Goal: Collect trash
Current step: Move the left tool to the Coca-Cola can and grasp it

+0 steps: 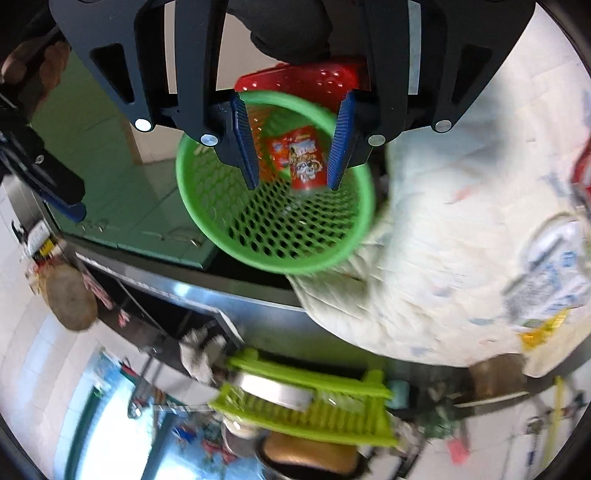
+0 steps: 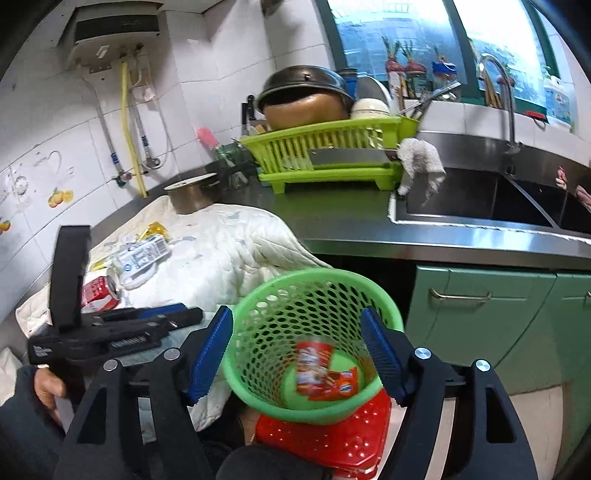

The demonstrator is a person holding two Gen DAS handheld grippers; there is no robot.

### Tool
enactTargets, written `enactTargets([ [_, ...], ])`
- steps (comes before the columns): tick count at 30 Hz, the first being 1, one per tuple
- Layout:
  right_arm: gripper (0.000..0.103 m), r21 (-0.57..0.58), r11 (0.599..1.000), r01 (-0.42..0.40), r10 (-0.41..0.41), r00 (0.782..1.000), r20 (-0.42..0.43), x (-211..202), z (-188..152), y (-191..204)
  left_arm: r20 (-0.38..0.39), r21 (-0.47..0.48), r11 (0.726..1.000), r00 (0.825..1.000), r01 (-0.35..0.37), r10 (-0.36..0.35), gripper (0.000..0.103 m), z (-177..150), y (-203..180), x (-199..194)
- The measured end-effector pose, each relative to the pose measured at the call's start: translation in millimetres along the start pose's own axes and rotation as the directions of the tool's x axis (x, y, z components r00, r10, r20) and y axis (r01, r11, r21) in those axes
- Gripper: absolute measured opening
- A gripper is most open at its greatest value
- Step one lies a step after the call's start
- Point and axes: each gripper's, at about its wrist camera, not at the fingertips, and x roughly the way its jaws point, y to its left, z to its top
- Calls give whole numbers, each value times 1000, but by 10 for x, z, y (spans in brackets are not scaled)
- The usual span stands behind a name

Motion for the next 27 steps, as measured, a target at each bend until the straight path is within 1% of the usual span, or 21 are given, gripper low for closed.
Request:
enactTargets([
  [2,72,-9,1000,-20,20,1000,0,9,15,86,29,-19,999,999,-27,28,39,0,105,-171],
  [4,73,-26,999,-42,42,999,-3,28,28,201,62,-36,997,996,-69,71,39,-12,238,-380],
  [5,73,-33,998,-48,48,999,-3,35,31,241,76,-39,995,993,-91,93,44,-19,300,-476],
  [6,74,-41,997,-58,58,998,-4,40,36,297,97,-41,992,988,-117,121,50,-34,383,-604],
  [9,76,-63,994,-89,89,996,-3,59,59,455,131,-45,980,971,-195,199,51,-57,634,-912],
  [12,77,-80,989,-122,121,993,-10,92,74,619,140,-55,965,955,-256,262,56,-52,946,-1154],
  [14,79,-93,986,-139,138,990,-15,114,73,717,138,-43,955,945,-294,297,58,-47,1155,-1282],
  [17,81,-114,980,-163,161,987,-26,151,60,869,120,-8,944,937,-330,328,62,-49,1432,-1381],
  [20,82,-134,974,-181,177,983,-40,209,58,1018,83,27,944,942,-328,325,63,-60,1659,-1356],
  [21,83,-138,973,-186,182,982,-44,227,54,1061,74,42,948,947,-315,311,63,-65,1708,-1336],
  [24,83,-154,968,-198,191,980,-60,299,50,1190,42,102,951,957,-291,289,65,-67,1814,-1235],
  [26,83,-161,966,-203,193,978,-72,354,50,1259,34,126,945,954,-301,299,67,-60,1870,-1180],
  [27,83,-164,965,-205,195,978,-75,378,54,1284,28,134,946,956,-294,293,67,-58,1893,-1159],
])
